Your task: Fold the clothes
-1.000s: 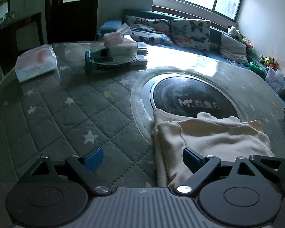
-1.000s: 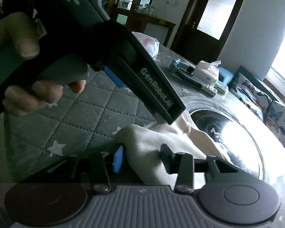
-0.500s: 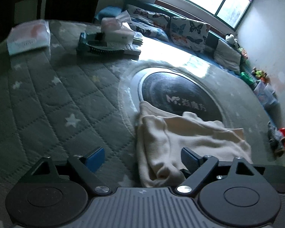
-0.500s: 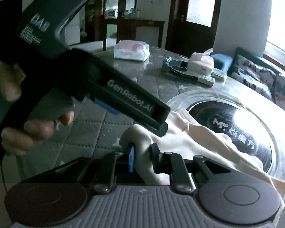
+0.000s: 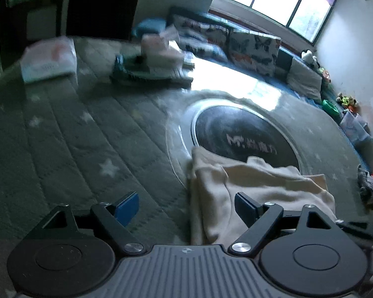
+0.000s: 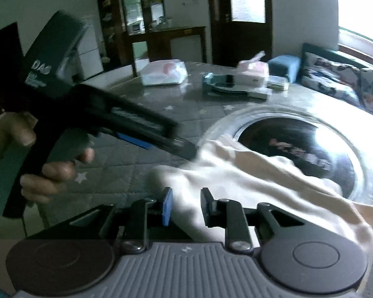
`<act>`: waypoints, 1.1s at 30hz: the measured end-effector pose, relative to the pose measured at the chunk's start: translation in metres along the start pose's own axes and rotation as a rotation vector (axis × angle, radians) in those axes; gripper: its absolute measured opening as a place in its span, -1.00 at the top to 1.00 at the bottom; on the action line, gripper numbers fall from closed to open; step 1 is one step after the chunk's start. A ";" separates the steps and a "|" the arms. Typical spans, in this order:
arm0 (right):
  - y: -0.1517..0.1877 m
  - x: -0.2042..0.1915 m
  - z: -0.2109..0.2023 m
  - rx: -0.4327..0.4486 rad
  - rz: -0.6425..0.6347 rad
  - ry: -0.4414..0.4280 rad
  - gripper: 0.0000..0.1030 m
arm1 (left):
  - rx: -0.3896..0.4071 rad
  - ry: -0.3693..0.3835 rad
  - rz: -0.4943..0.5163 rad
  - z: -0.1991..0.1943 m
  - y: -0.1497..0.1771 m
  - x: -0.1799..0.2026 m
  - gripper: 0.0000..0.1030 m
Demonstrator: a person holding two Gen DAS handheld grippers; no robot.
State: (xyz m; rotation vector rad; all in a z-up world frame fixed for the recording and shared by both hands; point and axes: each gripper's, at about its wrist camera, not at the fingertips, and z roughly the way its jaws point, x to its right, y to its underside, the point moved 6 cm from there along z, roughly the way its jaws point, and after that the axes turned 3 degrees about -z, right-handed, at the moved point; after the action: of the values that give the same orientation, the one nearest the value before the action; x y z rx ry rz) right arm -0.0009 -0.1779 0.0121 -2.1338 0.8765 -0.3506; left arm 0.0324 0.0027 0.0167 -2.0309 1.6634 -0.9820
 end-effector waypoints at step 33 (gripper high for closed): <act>0.046 0.113 -0.044 -0.022 0.196 0.264 0.61 | -0.044 0.185 0.302 0.027 0.040 0.080 -0.04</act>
State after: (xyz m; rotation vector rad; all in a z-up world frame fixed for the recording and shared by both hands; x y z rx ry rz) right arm 0.0368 -0.3021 0.0017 -2.0290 1.2342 -0.5308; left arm 0.0285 -0.0881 -0.0043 -1.6884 2.0301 -1.0562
